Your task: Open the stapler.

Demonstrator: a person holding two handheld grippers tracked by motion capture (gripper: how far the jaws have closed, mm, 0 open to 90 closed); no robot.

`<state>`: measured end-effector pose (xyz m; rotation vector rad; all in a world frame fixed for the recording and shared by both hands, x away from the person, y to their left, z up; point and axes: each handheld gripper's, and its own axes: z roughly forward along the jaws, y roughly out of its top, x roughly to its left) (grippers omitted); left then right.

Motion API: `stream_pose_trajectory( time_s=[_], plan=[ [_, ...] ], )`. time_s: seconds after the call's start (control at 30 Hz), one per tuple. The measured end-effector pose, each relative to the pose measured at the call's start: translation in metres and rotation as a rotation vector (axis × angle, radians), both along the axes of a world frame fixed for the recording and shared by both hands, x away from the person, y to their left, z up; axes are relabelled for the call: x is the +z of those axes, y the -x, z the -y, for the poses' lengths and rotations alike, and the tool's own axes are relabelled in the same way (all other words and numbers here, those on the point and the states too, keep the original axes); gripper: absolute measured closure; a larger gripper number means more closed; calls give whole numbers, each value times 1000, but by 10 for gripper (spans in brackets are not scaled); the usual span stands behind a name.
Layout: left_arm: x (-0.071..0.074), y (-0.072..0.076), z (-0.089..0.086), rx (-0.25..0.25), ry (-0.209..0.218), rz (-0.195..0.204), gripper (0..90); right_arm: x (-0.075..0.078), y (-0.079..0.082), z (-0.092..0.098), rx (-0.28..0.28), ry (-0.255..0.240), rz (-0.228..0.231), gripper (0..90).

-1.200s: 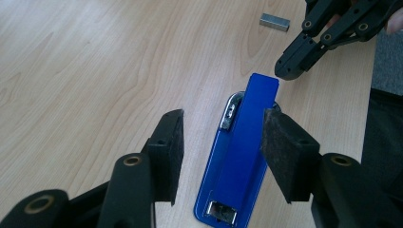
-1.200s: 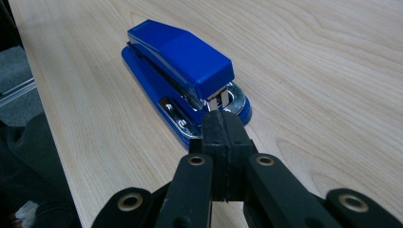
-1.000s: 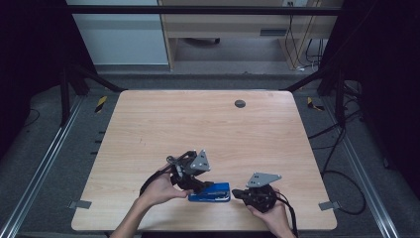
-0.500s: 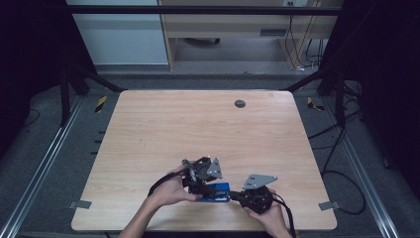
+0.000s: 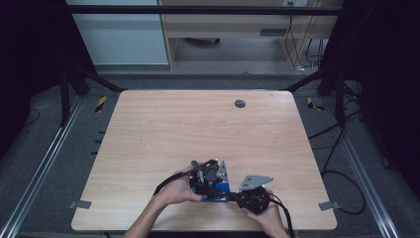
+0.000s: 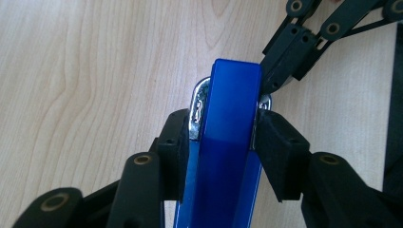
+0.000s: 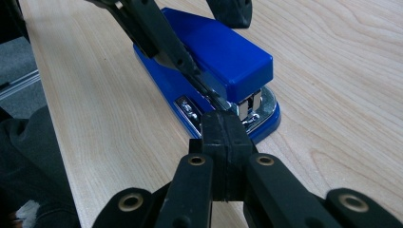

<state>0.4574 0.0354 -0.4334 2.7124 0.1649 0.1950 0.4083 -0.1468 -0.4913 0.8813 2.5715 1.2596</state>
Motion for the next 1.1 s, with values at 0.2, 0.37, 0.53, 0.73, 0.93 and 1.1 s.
stream_pose_trajectory(
  time_s=[0.2, 0.37, 0.53, 0.73, 0.93, 1.1],
  plan=[
    [-6, -2, 5, -11, -37, -18, 592, 0, -1, 0, -6, 2, 5, 900],
    [-10, -4, 9, -23, -65, -19, 611, -1, -1, -2, -6, 9, 12, 900],
    [-11, -4, 9, -36, -70, -17, 627, -2, -2, -3, 0, 5, 12, 900],
    [-8, -7, 7, -44, -61, -40, 634, -2, -2, -4, 2, 2, 13, 900],
    [-2, -8, 0, -38, -12, -55, 636, -2, -2, -4, 6, 3, 17, 900],
    [2, -8, -8, -36, 28, -52, 636, -2, -1, -4, 2, 3, 15, 900]
  ],
)
